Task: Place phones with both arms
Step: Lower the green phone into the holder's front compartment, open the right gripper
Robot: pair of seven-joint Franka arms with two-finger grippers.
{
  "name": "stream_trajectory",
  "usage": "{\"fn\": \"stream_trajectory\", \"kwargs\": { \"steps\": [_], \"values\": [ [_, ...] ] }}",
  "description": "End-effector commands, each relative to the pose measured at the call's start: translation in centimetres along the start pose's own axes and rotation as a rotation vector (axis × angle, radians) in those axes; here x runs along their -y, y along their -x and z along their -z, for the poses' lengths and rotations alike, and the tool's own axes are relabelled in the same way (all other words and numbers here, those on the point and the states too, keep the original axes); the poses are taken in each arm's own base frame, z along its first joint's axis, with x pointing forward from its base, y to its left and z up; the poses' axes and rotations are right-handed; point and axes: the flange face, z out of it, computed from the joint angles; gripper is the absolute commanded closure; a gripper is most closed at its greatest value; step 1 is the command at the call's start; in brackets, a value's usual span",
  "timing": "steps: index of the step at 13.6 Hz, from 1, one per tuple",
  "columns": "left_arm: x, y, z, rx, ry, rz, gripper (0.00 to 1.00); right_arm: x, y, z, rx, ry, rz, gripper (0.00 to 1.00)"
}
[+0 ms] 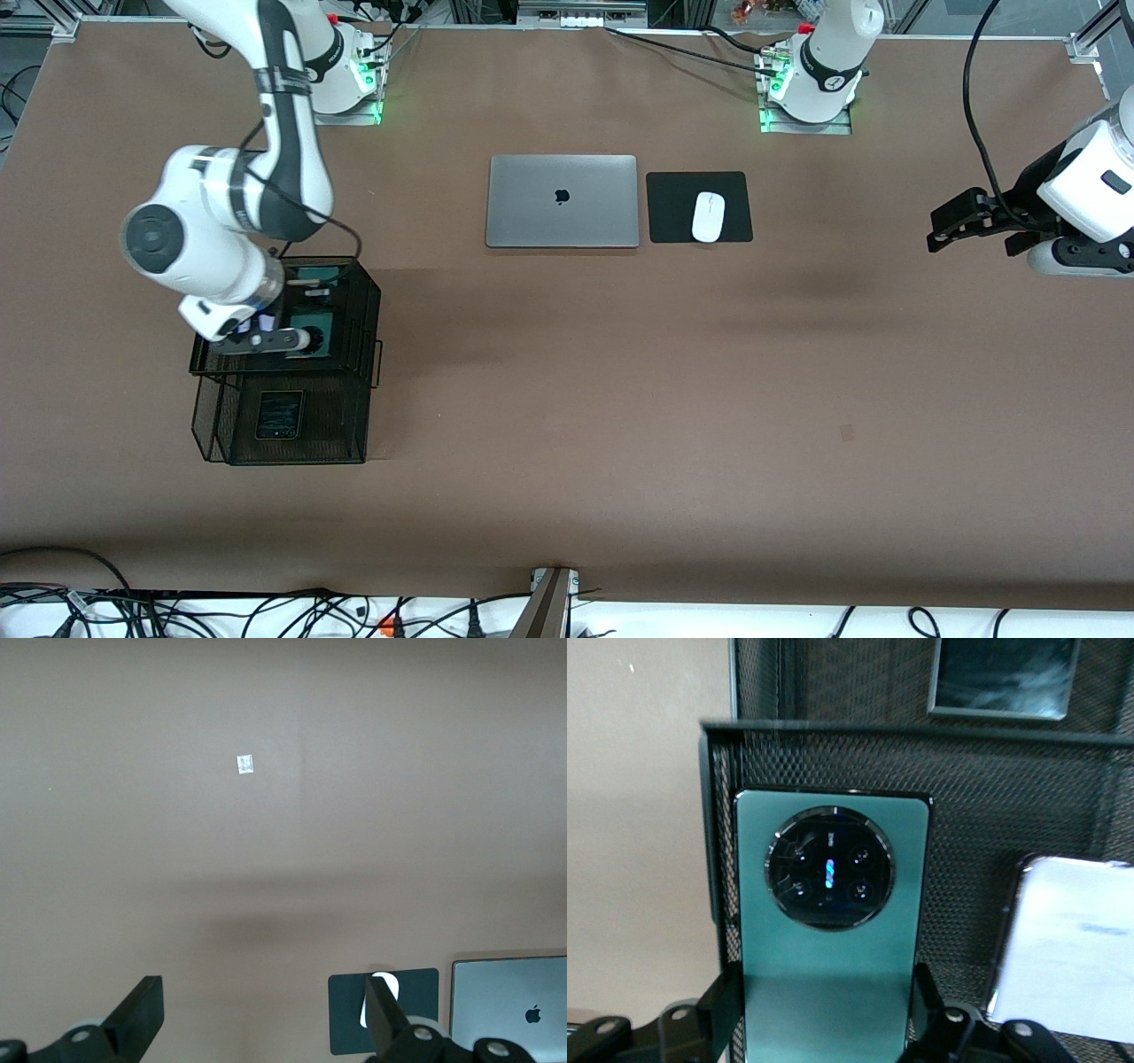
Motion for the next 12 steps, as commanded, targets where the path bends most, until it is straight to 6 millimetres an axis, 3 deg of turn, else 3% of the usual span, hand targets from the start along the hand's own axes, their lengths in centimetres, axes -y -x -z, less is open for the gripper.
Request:
{"fn": "stream_trajectory", "kwargs": {
  "steps": [1,12],
  "values": [
    [0.0,0.4,0.3,-0.001,-0.009,0.003,0.0,0.1,1.3,0.4,-0.002,-0.03,0.022,1.0],
    [0.1,0.3,0.2,0.001,-0.009,0.006,0.0,-1.6,1.5,0.4,0.014,-0.024,0.001,0.97]
  ]
}}
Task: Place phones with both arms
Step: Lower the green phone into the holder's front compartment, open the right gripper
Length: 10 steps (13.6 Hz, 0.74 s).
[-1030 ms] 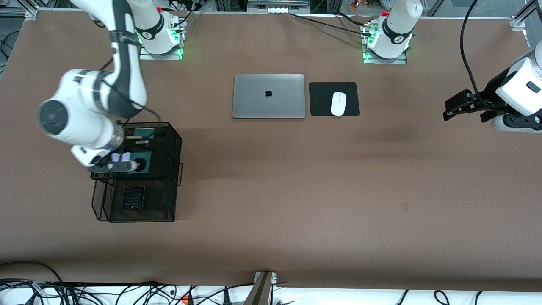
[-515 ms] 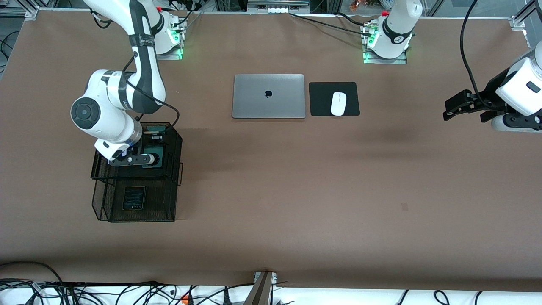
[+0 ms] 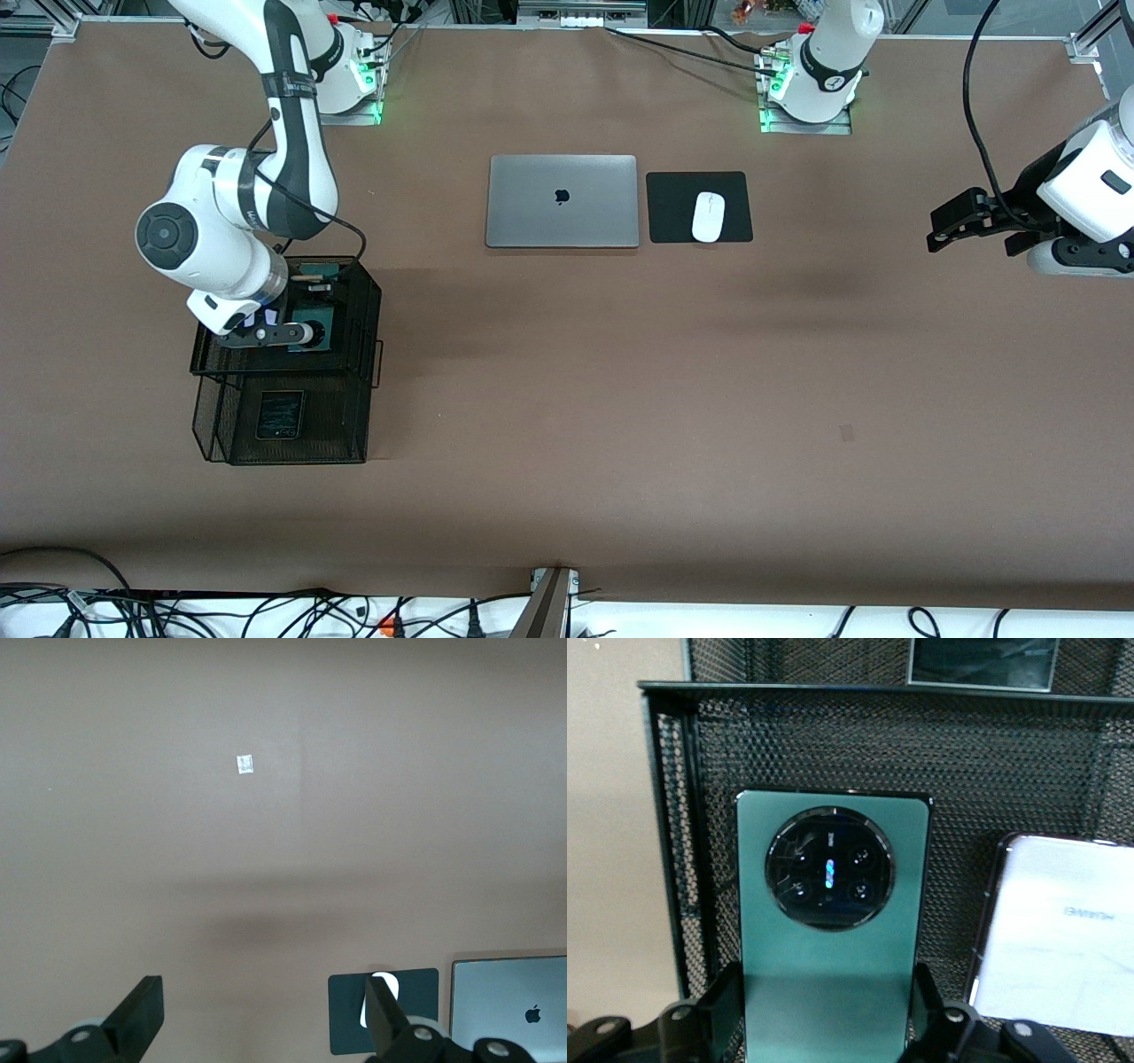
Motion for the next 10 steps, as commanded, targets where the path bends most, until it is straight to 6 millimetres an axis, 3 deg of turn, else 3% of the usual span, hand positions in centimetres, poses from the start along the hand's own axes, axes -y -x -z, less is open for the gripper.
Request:
{"fn": "stream_trajectory", "kwargs": {
  "steps": [1,2,3,4,8,10],
  "values": [
    [0.1,0.3,0.2,0.001,-0.009,0.006,0.0,-0.2,1.0,0.7,0.01,-0.029,0.015,0.96],
    [0.1,0.3,0.2,0.001,-0.009,0.006,0.0,-0.3,1.0,0.6,0.013,-0.029,0.014,0.8],
    [0.1,0.3,0.2,0.001,-0.009,0.006,0.0,-0.3,1.0,0.7,0.013,-0.028,0.011,0.33],
    [0.1,0.3,0.2,0.001,-0.009,0.006,0.0,-0.2,0.8,1.1,0.004,-0.031,0.005,0.0],
    [0.1,0.3,0.2,0.001,-0.009,0.005,0.0,-2.3,-0.5,5.1,-0.049,-0.035,-0.019,0.0],
    [0.2,0.3,0.2,0.001,-0.009,0.006,0.0,-3.7,-1.1,9.7,-0.039,-0.053,-0.033,0.0]
  ]
}}
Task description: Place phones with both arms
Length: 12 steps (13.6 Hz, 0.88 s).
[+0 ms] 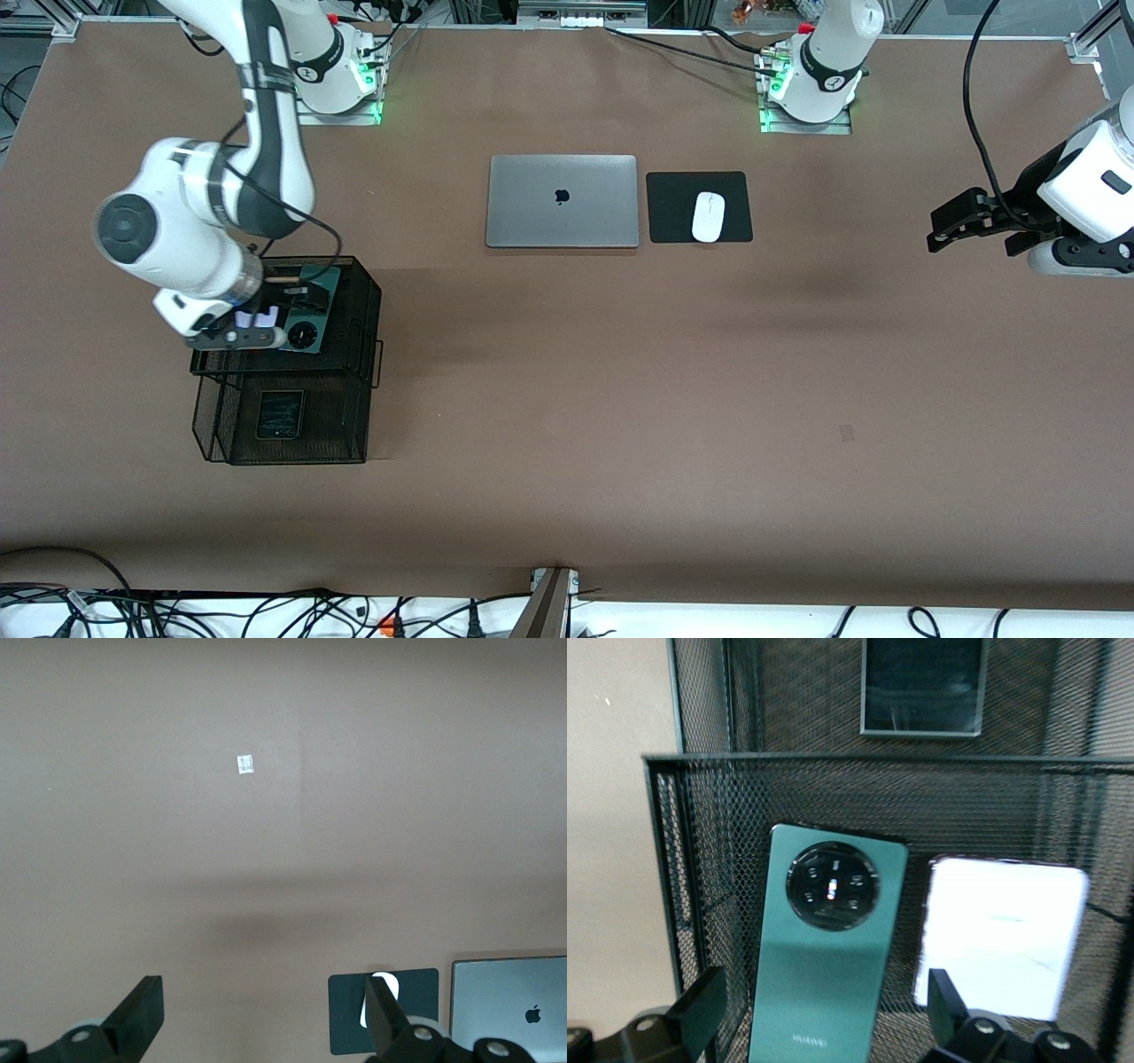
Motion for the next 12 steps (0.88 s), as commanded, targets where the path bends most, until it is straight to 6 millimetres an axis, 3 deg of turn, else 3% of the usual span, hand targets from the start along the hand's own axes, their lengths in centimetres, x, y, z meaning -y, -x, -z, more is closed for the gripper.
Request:
{"fn": "stream_trajectory", "kwargs": {
  "steps": [1,5,8,12],
  "values": [
    [0.2,0.3,0.2,0.001,-0.009,0.005,0.0,-1.7,-0.7,7.3,0.003,-0.045,-0.011,0.0],
    [0.2,0.3,0.2,-0.001,-0.009,0.005,0.0,-4.9,-1.5,15.4,0.006,-0.07,-0.046,0.0],
    [0.3,0.3,0.2,-0.001,-0.009,0.007,0.0,-6.9,-1.7,17.6,0.042,-0.09,-0.076,0.0],
    [0.3,0.3,0.3,-0.004,-0.009,0.007,0.0,-7.6,-2.6,17.9,0.026,-0.087,-0.096,0.0]
  ]
}}
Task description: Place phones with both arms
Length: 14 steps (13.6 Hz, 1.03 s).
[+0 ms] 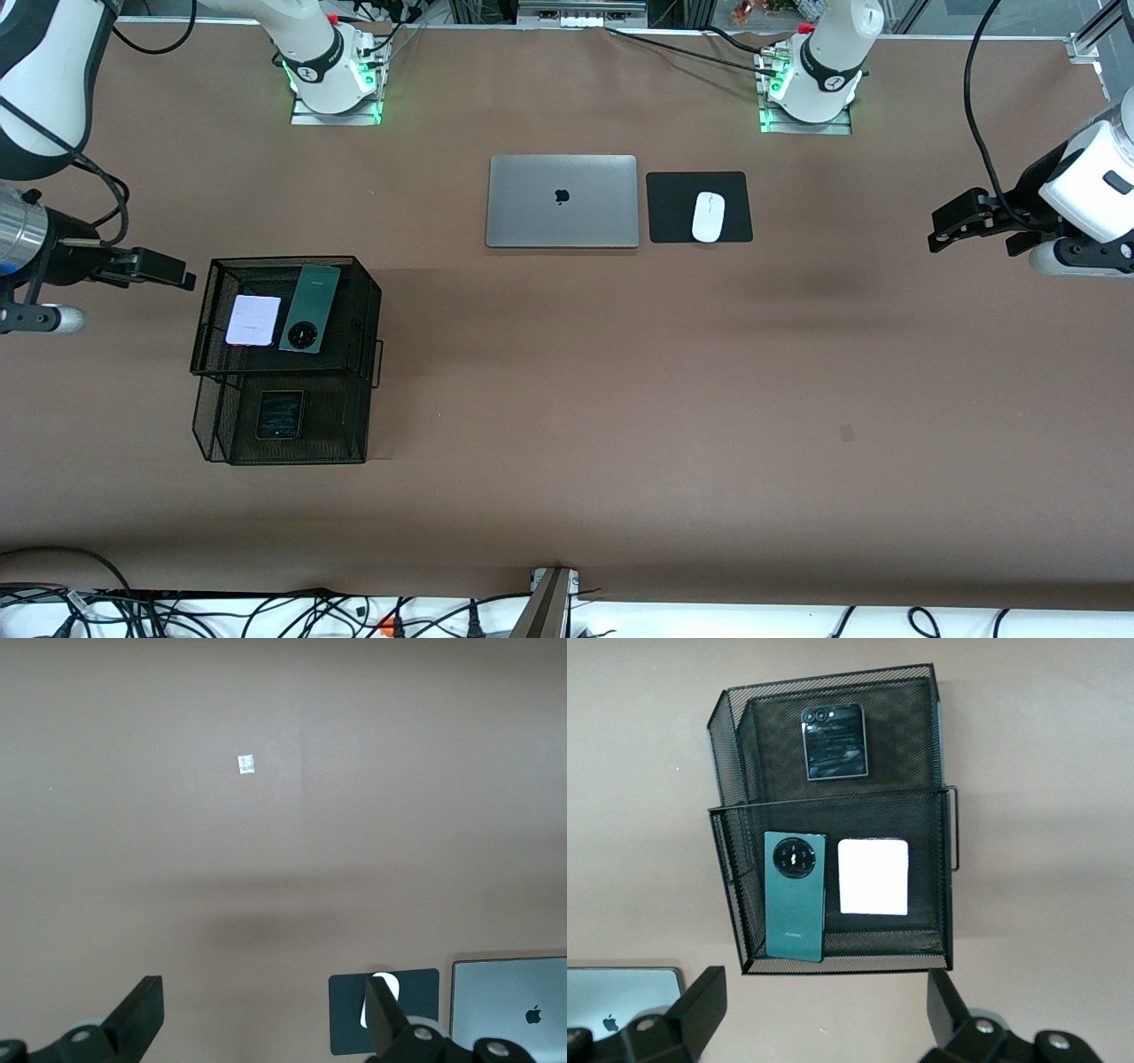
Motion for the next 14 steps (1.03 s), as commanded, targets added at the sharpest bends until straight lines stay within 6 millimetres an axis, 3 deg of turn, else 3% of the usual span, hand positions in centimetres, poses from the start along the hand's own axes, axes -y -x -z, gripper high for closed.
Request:
{"fn": "stream_trajectory", "kwargs": {
  "steps": [1,5,7,10,14],
  "values": [
    [0.2,0.3,0.3,-0.004,-0.009,0.004,0.0,1.3,-1.2,0.2,-0.008,-0.007,0.004,0.0],
    [0.2,0.2,0.3,-0.006,-0.009,0.005,0.0,2.4,-3.7,0.8,0.025,0.036,-0.019,0.0],
    [0.2,0.2,0.4,-0.007,-0.009,0.007,0.0,2.3,-4.6,-0.2,0.054,0.027,0.004,0.0],
    [0.0,0.3,0.4,-0.009,-0.008,0.002,0.0,2.8,-2.7,1.0,0.07,0.155,0.063,0.0],
    [-0.2,0.4,0.6,-0.01,-0.008,-0.001,0.0,1.6,-0.6,-0.2,-0.009,0.124,0.044,0.0]
  ]
}}
